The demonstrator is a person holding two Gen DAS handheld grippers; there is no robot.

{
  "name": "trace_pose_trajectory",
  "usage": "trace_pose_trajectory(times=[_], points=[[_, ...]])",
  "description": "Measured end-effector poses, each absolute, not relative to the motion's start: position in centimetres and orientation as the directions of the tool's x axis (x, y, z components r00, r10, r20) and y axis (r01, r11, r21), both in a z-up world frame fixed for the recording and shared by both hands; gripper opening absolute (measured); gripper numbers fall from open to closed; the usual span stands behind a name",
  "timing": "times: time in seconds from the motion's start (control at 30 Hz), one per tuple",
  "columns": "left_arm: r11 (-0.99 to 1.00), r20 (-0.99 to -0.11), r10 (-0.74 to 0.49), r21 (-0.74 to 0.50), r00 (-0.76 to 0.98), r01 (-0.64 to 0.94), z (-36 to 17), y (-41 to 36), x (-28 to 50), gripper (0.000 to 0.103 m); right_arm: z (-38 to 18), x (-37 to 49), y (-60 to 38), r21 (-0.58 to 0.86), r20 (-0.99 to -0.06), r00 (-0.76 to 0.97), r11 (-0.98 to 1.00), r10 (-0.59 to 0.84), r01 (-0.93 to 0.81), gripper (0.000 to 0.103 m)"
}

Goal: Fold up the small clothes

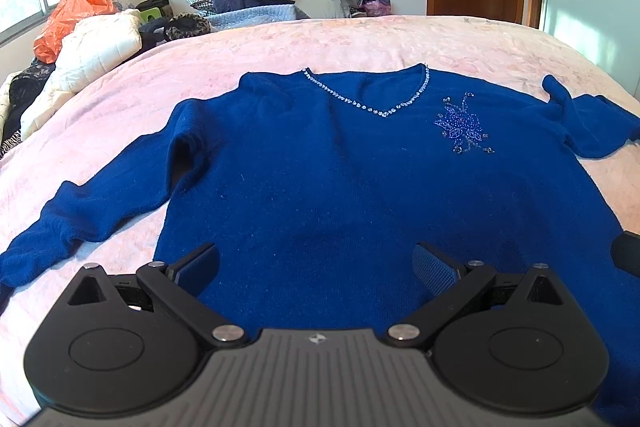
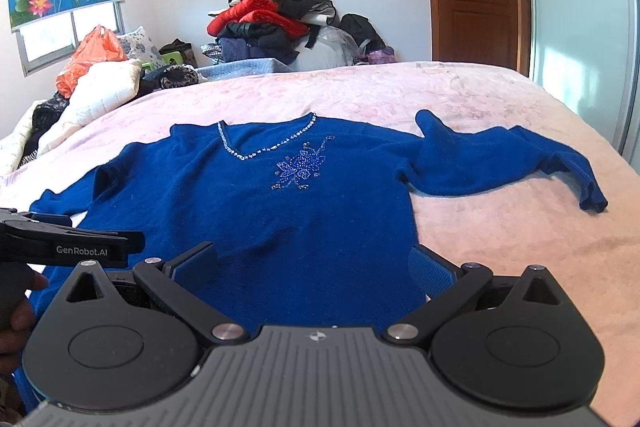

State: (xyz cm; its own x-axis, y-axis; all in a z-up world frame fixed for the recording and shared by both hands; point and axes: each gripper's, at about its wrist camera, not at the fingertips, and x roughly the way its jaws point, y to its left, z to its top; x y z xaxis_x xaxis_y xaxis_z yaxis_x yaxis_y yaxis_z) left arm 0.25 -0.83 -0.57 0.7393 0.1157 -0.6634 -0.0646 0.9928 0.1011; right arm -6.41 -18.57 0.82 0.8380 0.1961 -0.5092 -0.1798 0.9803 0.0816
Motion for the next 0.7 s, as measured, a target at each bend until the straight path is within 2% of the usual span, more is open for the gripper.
trace_pose_trajectory(times=[0.33,0.6,0.7], points=[[0.991,-0.647,0.118,0.122,0.753,-0.05,0.0,-1.7,0.8,0.103,0.8,-5.8,-18.7,0.044,-0.52,0.84,0.987,0.155,-0.154,0.103],[0.988,-0.631,0.122,0.147,0.766,-0.036,0.6,-2.9,2.0,0.103,0.7,-5.1,-19.5,0.074,-0.493,0.842,0.975,0.218,-0.209,0.103],[0.987,-0.63,0.125,0.159,0.766,-0.03,0.5,-3.3,2.4,0.103,0.6,-4.7,-19.2,0.01,-0.503,0.839,0.972,0.207,-0.234,0.103]])
